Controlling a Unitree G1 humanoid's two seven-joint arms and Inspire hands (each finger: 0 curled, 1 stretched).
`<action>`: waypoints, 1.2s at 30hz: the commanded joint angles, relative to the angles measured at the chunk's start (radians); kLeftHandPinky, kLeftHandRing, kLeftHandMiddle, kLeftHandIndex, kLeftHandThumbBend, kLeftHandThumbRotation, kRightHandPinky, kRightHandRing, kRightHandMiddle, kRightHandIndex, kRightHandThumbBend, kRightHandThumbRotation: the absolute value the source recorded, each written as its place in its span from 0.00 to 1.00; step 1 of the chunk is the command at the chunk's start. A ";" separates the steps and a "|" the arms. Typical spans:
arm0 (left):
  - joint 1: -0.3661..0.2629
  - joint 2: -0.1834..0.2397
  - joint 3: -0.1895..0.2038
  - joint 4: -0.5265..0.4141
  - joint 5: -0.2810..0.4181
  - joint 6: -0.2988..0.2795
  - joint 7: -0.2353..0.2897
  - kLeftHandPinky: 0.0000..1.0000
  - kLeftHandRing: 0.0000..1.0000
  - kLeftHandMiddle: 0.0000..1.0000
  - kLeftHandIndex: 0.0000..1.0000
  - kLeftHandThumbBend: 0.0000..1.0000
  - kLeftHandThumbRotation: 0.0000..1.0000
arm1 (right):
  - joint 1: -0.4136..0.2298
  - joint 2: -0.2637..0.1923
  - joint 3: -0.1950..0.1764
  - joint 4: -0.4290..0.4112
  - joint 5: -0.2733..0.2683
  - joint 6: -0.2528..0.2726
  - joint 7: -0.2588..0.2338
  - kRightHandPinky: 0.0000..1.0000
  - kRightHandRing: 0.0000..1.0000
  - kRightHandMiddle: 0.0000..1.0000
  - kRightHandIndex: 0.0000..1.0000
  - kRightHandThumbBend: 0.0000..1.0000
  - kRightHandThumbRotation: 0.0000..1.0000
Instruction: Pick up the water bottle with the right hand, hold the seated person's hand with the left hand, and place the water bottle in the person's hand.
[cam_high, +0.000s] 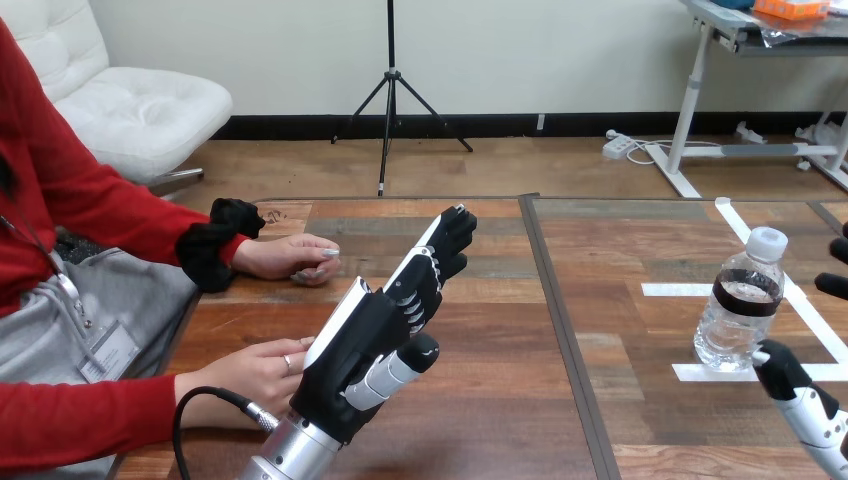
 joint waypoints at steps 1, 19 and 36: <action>-0.037 0.004 0.014 -0.023 -0.005 -0.009 0.009 0.98 1.00 1.00 1.00 1.00 0.86 | -0.058 -0.034 -0.006 0.030 0.008 0.031 -0.004 0.73 0.84 0.86 0.87 1.00 0.56; -0.037 0.005 0.013 -0.028 -0.008 -0.008 0.012 0.98 1.00 1.00 1.00 1.00 0.86 | -0.150 -0.142 -0.004 0.222 0.096 0.130 0.038 0.86 0.94 0.94 0.94 1.00 0.54; -0.032 0.007 0.015 -0.035 -0.012 -0.014 0.013 0.98 1.00 1.00 1.00 1.00 0.85 | -0.290 -0.229 0.004 0.477 0.201 0.177 0.127 0.89 0.98 0.96 0.96 1.00 0.53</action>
